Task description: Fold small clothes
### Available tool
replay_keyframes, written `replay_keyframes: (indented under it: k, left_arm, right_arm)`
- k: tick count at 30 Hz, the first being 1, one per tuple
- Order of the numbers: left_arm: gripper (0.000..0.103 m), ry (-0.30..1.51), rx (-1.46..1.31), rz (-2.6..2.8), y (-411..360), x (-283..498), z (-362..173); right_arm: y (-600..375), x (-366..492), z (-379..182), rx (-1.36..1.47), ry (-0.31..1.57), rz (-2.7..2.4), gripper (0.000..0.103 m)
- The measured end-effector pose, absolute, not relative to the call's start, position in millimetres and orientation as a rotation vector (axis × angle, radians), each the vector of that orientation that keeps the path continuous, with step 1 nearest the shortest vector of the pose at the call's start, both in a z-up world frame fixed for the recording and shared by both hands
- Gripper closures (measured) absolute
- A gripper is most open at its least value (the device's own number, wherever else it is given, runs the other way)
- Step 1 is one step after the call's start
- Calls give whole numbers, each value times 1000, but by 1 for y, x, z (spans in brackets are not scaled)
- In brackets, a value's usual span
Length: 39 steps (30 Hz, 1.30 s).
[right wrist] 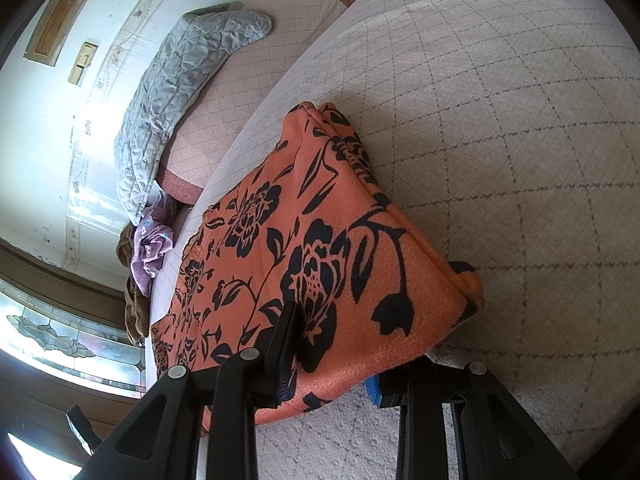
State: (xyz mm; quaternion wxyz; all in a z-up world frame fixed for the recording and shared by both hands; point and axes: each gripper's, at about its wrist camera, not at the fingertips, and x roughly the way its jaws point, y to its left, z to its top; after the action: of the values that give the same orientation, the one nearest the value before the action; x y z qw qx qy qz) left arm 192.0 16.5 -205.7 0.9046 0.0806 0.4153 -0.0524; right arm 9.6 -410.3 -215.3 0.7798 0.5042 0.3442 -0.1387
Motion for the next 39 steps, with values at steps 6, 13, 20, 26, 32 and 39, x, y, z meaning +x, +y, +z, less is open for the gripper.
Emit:
replay_keyframes:
  k: [6, 13, 20, 26, 32, 39]
  left_arm:
    - [12, 865, 172, -113, 15, 192, -207]
    - [12, 864, 168, -116, 16, 192, -206]
    - [12, 866, 156, -123, 19, 191, -204]
    - [12, 881, 143, -134, 22, 192, -205]
    - [12, 877, 134, -139, 24, 194, -203]
    - [12, 868, 101, -156, 29, 191, -196]
  right_arm:
    - [-411, 10, -216, 1093, 743, -299, 71]
    - [-414, 8, -218, 1143, 729, -292, 68]
    - [-410, 9, -214, 1138, 700, -249, 46]
    - [-407, 16, -212, 1096, 727, -248, 48]
    - [-406, 19, -212, 1088, 734, -268, 51]
    - [-404, 20, -211, 1060, 741, -280, 52]
